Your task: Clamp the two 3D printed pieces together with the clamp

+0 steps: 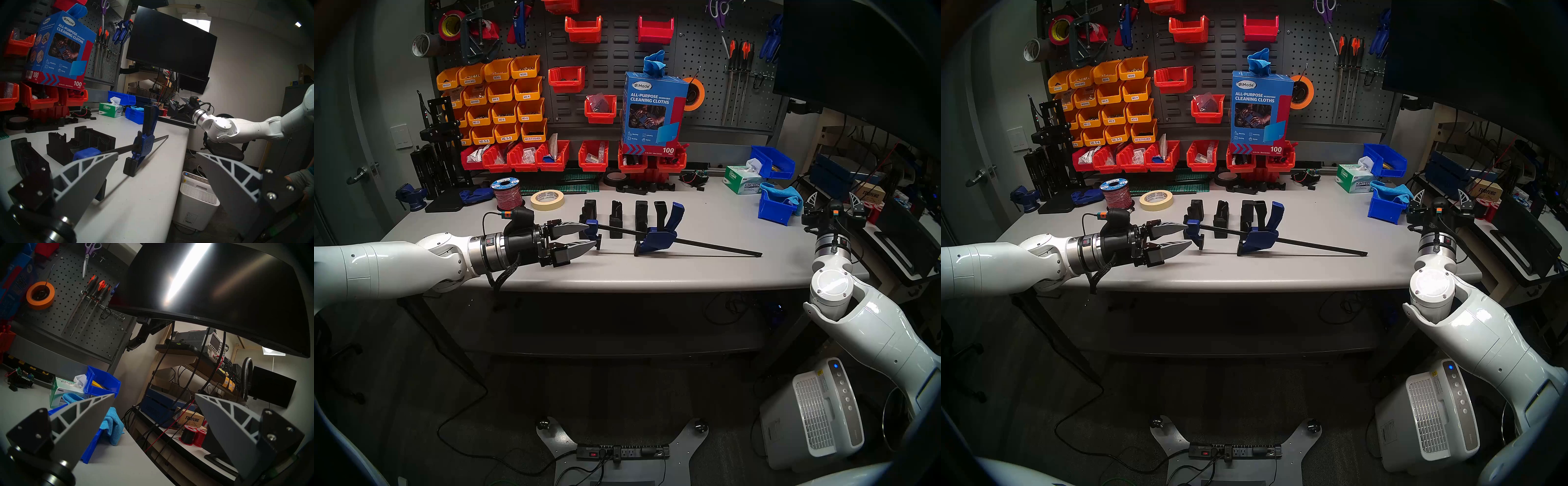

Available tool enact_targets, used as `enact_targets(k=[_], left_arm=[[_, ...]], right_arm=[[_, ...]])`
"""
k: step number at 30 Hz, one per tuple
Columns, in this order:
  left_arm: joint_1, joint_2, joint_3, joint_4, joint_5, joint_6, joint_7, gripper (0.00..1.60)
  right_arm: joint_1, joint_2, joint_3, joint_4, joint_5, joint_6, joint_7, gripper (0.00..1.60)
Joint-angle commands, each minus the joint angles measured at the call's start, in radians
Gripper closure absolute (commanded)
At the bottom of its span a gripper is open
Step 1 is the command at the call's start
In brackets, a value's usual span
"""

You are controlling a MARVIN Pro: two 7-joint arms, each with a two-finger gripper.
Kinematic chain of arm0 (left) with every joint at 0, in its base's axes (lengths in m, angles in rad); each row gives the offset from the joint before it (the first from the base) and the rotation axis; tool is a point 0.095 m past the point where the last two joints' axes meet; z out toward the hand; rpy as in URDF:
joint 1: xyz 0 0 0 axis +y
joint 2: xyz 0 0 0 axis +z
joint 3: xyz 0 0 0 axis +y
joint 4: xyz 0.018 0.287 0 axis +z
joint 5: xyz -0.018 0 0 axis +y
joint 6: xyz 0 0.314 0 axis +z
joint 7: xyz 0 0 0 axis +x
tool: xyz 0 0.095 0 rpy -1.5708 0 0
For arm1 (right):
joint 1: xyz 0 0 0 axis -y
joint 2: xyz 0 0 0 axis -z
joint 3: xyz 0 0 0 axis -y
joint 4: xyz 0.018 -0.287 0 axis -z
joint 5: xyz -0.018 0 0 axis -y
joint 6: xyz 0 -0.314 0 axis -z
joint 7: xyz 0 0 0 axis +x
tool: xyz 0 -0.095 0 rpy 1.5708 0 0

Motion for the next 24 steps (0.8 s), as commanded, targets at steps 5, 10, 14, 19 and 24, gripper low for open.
enact_targets(k=[5, 10, 14, 19, 24], left_arm=[[-0.012, 0.003, -0.010, -0.012, 0.019, -0.020, 0.006, 0.00], [-0.012, 0.005, -0.012, -0.003, 0.031, -0.033, 0.025, 0.00], [-0.020, 0.007, -0.017, 0.012, 0.043, -0.039, 0.024, 0.00], [-0.033, 0.012, -0.029, 0.022, 0.050, -0.041, 0.014, 0.00], [-0.033, -0.003, -0.037, 0.058, 0.062, -0.047, 0.013, 0.00]], right_arm=[[0.004, 0.006, 0.006, 0.000, -0.001, -0.001, -0.003, 0.00], [0.005, 0.007, 0.005, 0.000, 0.000, -0.002, -0.003, 0.00], [0.005, 0.007, 0.005, 0.000, 0.000, -0.002, -0.003, 0.00], [0.005, 0.007, 0.004, 0.000, 0.000, -0.002, -0.003, 0.00], [0.005, 0.007, 0.004, 0.000, 0.000, -0.002, -0.004, 0.00]])
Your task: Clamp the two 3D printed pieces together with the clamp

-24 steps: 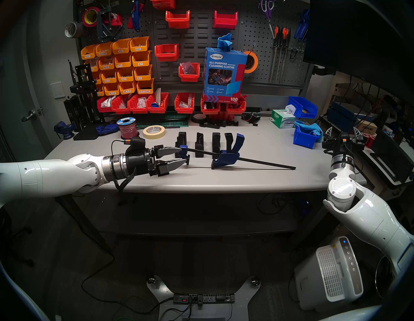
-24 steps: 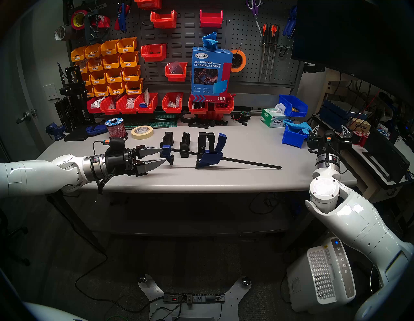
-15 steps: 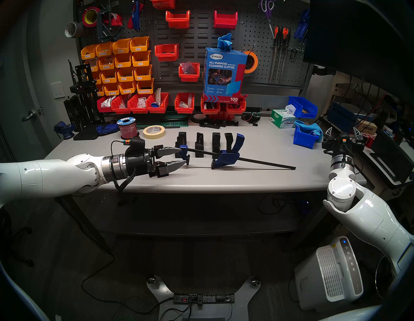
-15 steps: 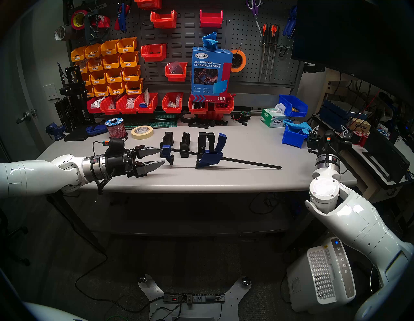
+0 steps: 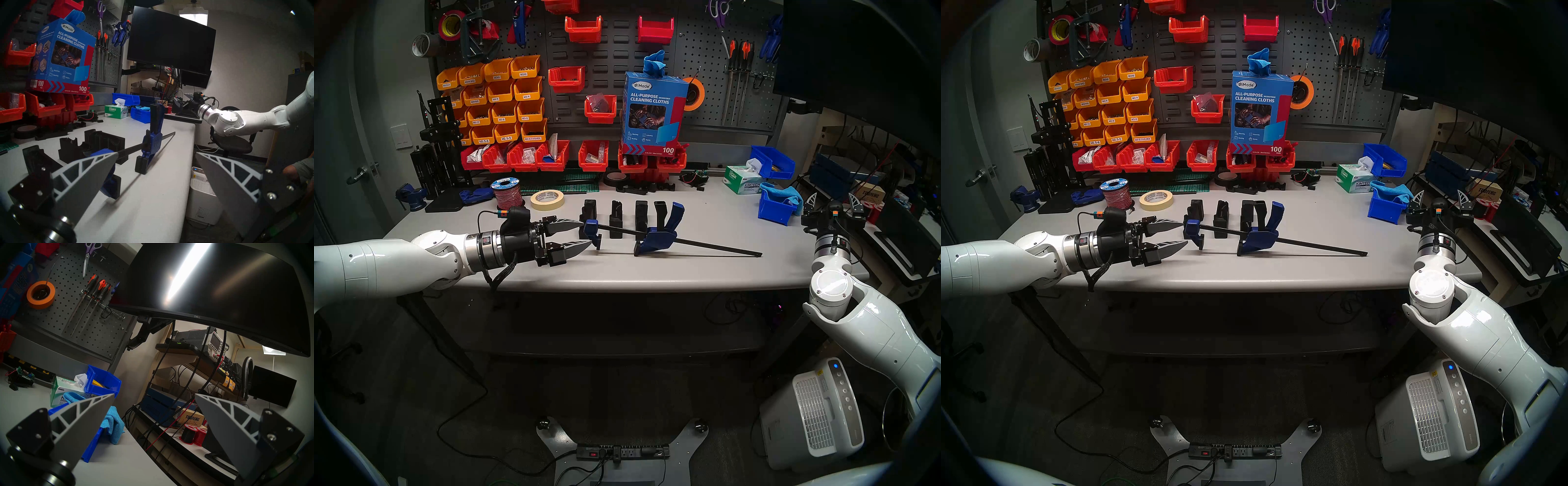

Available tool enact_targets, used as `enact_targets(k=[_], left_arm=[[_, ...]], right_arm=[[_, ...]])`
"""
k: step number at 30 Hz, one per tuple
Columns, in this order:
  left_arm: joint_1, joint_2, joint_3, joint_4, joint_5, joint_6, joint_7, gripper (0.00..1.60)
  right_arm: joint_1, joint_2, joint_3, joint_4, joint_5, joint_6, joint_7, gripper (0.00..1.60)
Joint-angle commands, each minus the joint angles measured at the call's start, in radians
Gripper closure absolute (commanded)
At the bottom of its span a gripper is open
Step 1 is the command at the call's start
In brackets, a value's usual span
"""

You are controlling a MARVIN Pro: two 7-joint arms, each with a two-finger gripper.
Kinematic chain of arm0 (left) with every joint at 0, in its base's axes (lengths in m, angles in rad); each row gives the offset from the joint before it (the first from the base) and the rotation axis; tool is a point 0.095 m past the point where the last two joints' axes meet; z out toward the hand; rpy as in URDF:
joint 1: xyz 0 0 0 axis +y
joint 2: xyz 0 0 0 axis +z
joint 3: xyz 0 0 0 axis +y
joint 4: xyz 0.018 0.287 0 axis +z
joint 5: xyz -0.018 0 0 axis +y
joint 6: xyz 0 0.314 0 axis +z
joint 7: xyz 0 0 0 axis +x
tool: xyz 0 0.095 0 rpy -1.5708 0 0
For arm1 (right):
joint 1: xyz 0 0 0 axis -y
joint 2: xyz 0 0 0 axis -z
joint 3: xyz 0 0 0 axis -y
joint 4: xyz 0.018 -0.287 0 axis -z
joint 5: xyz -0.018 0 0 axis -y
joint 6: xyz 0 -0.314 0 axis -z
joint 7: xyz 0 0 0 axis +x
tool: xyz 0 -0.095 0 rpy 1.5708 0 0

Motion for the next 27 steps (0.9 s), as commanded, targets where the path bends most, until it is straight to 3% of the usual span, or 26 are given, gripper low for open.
enact_targets(k=[1, 11, 20, 27], left_arm=[[-0.024, -0.021, -0.024, 0.044, 0.006, -0.010, -0.013, 0.00], [0.017, -0.133, -0.013, 0.227, 0.034, -0.017, -0.030, 0.00], [0.089, -0.231, -0.053, 0.405, -0.049, -0.017, -0.202, 0.00], [0.133, -0.279, -0.087, 0.490, -0.107, -0.005, -0.318, 0.00]], right_arm=[[0.005, 0.007, 0.007, -0.001, -0.002, -0.002, -0.002, 0.00], [0.006, 0.007, 0.007, 0.000, -0.002, -0.002, -0.002, 0.00], [0.006, 0.008, 0.006, 0.000, -0.001, -0.002, -0.003, 0.00], [0.006, 0.008, 0.006, 0.000, -0.001, -0.002, -0.003, 0.00]])
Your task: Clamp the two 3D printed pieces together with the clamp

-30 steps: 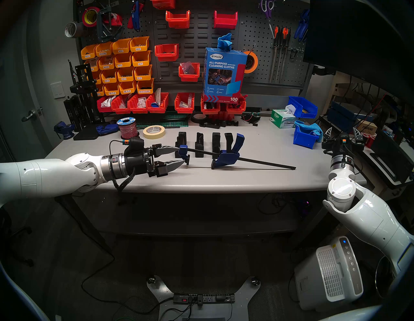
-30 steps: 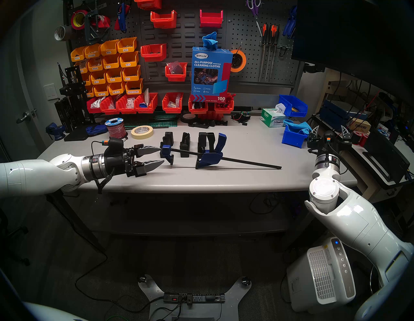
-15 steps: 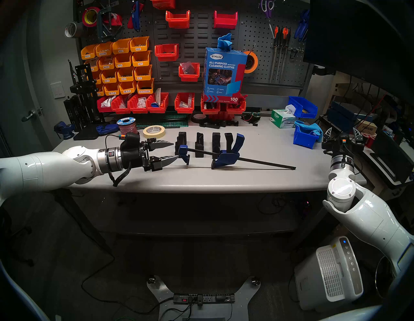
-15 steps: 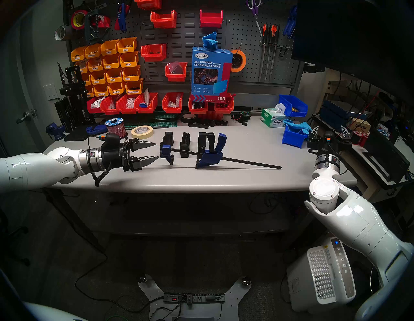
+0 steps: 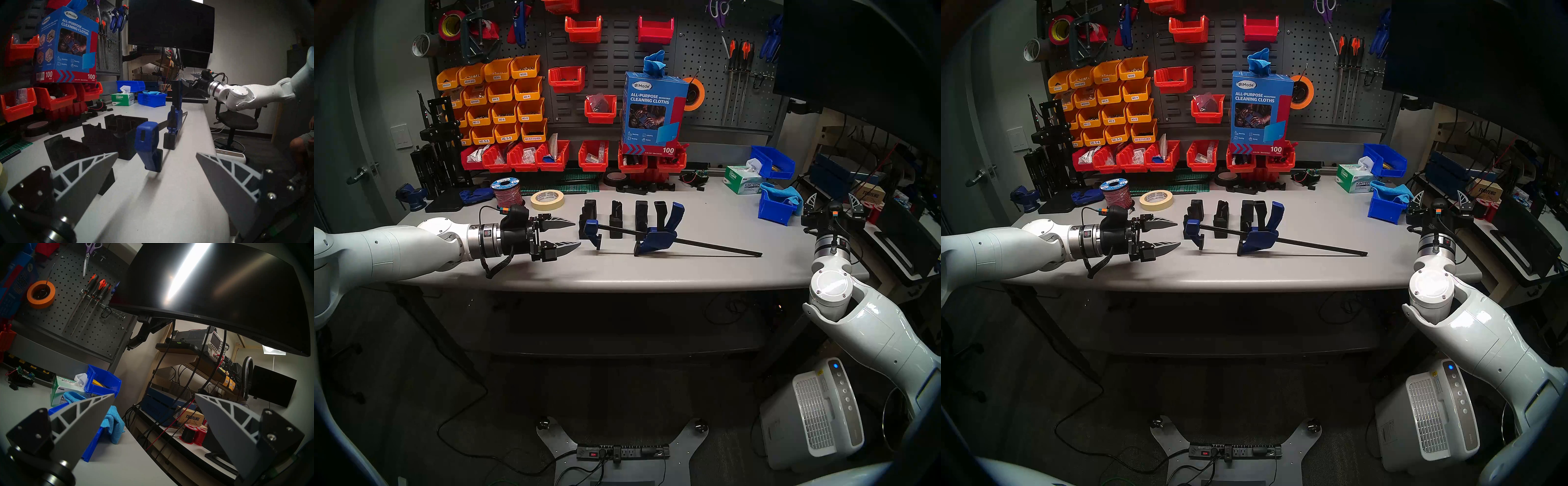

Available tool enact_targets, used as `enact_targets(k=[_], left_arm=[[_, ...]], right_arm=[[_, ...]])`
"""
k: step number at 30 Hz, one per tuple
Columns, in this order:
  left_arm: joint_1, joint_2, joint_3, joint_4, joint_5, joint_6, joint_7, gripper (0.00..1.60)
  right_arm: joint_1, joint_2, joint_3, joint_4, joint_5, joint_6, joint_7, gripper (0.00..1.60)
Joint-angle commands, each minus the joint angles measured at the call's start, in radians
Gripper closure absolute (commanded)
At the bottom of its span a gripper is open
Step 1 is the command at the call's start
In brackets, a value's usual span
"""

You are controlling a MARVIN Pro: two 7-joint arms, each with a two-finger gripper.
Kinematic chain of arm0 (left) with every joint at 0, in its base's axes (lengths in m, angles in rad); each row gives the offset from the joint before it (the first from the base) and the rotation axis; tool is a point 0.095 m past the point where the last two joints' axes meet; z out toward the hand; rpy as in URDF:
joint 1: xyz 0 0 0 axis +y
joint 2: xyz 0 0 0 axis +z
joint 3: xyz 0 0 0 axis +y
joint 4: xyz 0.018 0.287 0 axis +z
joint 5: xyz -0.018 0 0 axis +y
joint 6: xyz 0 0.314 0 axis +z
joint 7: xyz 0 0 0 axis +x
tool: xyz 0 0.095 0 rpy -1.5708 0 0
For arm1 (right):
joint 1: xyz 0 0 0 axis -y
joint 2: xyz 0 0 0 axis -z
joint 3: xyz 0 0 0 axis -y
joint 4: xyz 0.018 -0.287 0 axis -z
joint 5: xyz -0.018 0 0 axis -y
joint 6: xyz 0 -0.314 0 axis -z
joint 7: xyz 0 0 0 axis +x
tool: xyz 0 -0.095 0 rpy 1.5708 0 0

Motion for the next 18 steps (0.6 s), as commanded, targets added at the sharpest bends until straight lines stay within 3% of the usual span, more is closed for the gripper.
enact_targets(k=[1, 8, 18], left_arm=[[0.037, -0.076, -0.048, 0.090, -0.075, 0.011, -0.128, 0.00], [0.067, -0.124, -0.080, 0.189, -0.120, 0.033, -0.239, 0.00], [0.081, -0.152, -0.103, 0.226, -0.123, 0.048, -0.285, 0.00]], right_arm=[[0.006, 0.008, 0.008, -0.001, -0.002, -0.002, -0.002, 0.00], [0.006, 0.008, 0.008, -0.001, -0.002, -0.002, -0.002, 0.00], [0.006, 0.008, 0.007, -0.001, -0.002, -0.002, -0.002, 0.00]])
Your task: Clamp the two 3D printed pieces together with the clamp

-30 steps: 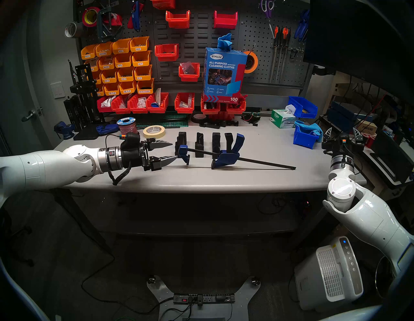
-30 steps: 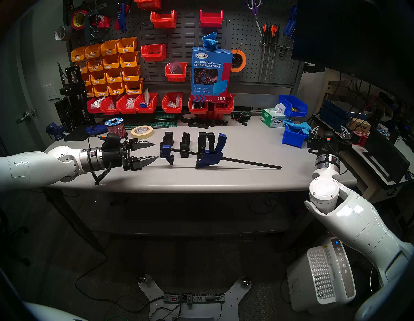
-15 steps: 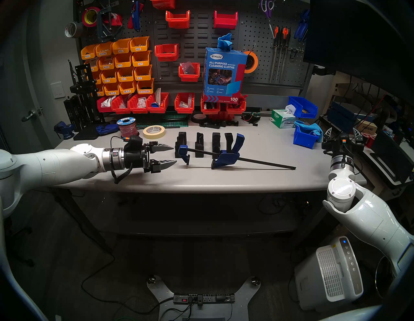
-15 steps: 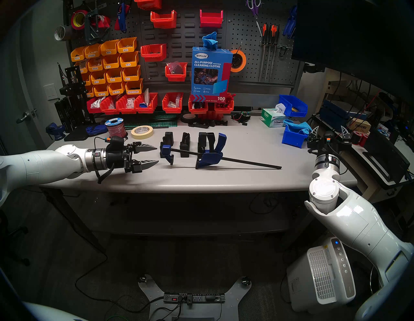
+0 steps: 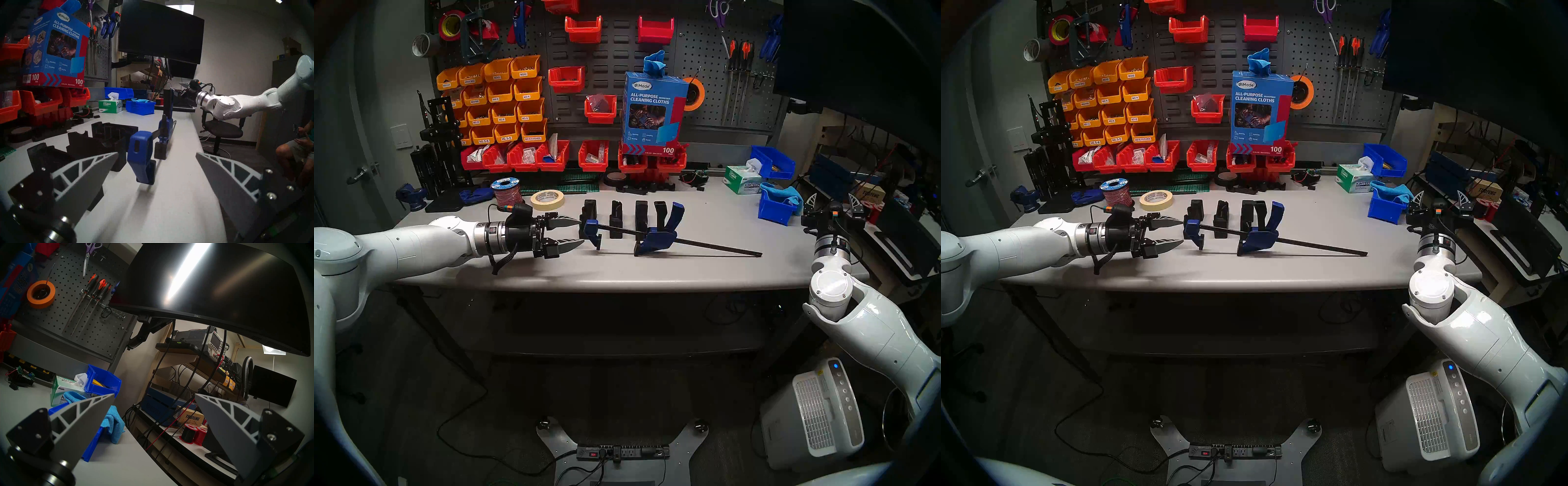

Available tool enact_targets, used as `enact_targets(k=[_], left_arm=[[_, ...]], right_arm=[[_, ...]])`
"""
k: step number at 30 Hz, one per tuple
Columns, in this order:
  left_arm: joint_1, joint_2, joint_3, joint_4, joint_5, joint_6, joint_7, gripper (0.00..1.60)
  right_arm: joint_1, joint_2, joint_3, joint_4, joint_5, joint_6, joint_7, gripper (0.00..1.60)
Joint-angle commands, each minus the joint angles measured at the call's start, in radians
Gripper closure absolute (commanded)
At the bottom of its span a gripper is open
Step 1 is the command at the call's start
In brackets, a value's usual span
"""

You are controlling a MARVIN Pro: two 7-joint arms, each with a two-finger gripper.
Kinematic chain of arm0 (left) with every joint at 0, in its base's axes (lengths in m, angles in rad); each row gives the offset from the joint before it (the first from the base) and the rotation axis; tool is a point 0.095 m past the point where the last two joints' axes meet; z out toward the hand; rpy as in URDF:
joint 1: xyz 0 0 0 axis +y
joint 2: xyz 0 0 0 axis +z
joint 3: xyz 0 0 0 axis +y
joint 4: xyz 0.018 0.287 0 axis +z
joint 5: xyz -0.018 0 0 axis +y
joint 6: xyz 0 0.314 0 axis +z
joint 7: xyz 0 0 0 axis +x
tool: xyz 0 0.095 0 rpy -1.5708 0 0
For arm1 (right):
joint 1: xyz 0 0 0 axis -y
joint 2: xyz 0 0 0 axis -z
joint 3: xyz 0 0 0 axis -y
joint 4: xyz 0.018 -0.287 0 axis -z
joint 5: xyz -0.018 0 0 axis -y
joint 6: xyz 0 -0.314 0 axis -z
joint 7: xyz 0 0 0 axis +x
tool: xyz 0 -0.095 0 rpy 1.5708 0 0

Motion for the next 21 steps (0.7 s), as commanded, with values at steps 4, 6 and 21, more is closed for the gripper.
enact_targets(k=[4, 6, 21], left_arm=[[-0.001, -0.041, -0.029, 0.029, -0.010, 0.008, -0.104, 0.00], [0.001, -0.050, -0.030, 0.037, -0.008, 0.010, -0.106, 0.00], [0.012, -0.104, -0.032, 0.092, -0.006, 0.041, -0.102, 0.00]], right_arm=[[0.006, 0.008, 0.008, -0.001, -0.003, -0.002, -0.002, 0.00], [0.006, 0.008, 0.008, -0.001, -0.003, -0.002, -0.002, 0.00], [0.006, 0.008, 0.008, -0.001, -0.003, -0.002, -0.002, 0.00]])
